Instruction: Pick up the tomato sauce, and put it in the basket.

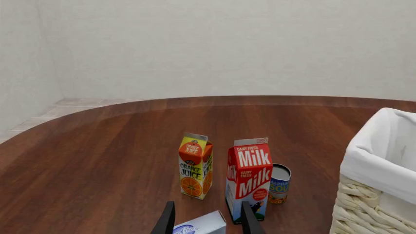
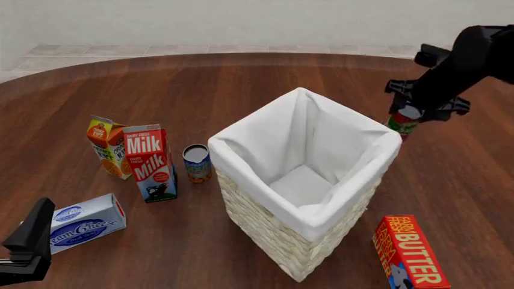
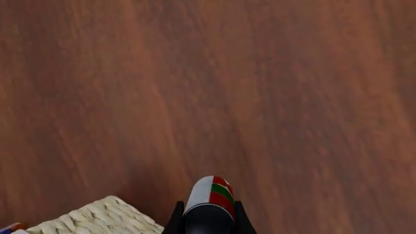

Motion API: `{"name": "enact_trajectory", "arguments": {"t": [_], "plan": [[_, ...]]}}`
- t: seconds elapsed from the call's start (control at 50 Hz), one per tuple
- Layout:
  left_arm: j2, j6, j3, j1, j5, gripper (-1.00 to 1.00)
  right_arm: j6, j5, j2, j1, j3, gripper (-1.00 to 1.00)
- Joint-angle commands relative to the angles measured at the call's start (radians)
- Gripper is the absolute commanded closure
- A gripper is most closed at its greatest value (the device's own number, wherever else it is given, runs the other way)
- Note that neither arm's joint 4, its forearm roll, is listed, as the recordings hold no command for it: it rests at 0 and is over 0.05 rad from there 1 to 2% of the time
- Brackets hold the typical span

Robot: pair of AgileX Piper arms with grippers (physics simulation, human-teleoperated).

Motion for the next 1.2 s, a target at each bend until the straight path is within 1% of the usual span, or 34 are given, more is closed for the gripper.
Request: {"name": "enact_trajectory", "arguments": {"t": [0.02,0.38,0.5,0.64,0.7,0.76,0.82,0.9,1.2], "plan": [[-0.001,0.003,0.001,-0.001,-0.002,-1.0,0.015,0.037,-0.114,0.005,0.026,1.0],[-0.001,0.003,0.001,-0.001,-0.002,-1.0,0.012,0.101,-0.252,0.0,0.043,1.0],[-0.001,0.003,0.001,-0.001,-0.002,-1.0,0.019,0.108,-0.275,0.016,0.051,1.0],[-0.001,0.003,0.001,-0.001,-0.002,-1.0,0.021,0.143,-0.304,0.039,0.022,1.0],[-0.001,0.003,0.001,-0.001,-0.002,-1.0,0.013,0.159,-0.307,0.042,-0.002,1.0],[-0.001,0.003,0.001,-0.001,-0.002,-1.0,0.018,0.171,-0.315,0.064,-0.017,1.0],[-0.001,0.003,0.001,-0.001,-0.002,-1.0,0.004,0.193,-0.322,0.074,-0.036,1.0],[-0.001,0.003,0.001,-0.001,-0.002,-1.0,0.0,0.215,-0.332,0.085,-0.056,1.0],[-0.001,0.003,0.001,-0.001,-0.002,-1.0,-0.004,0.234,-0.386,0.108,-0.026,1.0]]}}
